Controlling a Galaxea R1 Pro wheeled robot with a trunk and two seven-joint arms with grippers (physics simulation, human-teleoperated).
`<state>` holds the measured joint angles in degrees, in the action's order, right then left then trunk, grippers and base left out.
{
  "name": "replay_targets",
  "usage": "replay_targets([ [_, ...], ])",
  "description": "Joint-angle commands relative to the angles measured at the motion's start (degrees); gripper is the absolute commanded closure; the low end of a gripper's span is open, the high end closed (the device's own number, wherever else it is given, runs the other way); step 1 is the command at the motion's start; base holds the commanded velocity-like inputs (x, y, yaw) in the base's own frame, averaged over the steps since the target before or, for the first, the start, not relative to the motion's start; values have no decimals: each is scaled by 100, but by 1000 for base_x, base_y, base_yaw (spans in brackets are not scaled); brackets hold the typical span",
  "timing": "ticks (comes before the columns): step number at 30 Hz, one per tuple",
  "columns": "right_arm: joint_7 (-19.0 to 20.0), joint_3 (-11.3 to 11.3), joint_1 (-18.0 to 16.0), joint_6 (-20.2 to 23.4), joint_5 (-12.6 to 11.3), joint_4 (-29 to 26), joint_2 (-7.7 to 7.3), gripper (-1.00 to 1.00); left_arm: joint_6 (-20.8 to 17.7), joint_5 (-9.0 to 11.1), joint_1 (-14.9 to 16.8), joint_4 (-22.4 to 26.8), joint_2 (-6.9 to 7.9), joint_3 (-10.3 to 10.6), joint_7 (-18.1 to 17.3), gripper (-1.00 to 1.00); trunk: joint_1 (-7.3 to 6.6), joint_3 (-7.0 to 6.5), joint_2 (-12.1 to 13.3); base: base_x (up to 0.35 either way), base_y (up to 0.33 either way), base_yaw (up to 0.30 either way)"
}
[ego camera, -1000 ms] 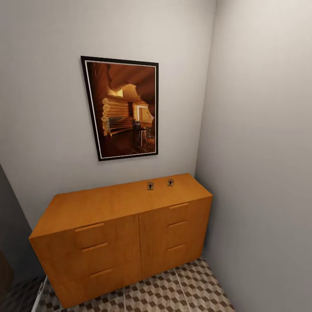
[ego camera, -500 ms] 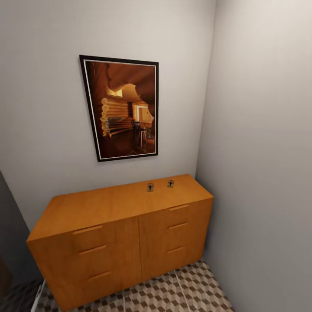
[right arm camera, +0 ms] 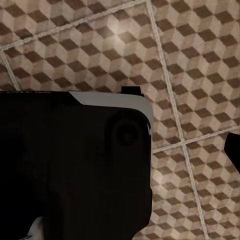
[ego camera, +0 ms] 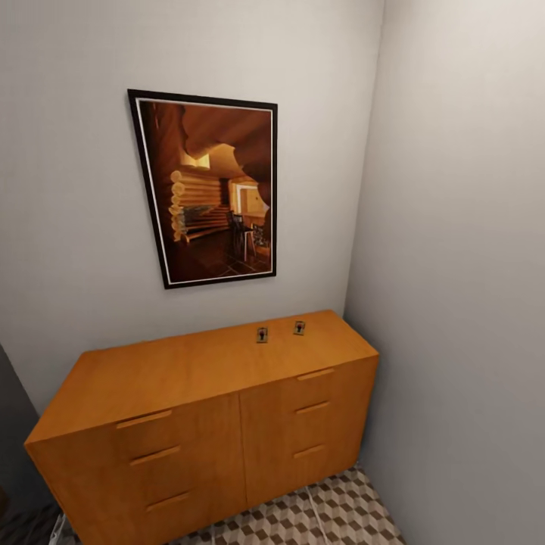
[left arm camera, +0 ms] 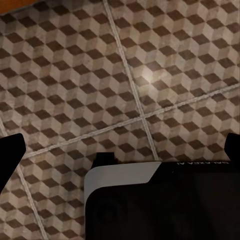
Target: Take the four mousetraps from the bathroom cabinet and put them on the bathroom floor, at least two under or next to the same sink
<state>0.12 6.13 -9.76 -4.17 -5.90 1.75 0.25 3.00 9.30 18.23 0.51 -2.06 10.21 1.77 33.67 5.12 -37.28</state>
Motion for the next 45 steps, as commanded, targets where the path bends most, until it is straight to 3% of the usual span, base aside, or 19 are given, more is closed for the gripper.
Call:
replay_targets([
  [1,2,50,-9,-38,-58,19,2,-100,20,55,5,-7,-2,50,16,-100,2,10,-8,38,0,0],
  [45,31,48,-9,-32,-60,19,30,-100,16,46,5,2,-5,51,16,-100,2,10,-8,4,0,0],
])
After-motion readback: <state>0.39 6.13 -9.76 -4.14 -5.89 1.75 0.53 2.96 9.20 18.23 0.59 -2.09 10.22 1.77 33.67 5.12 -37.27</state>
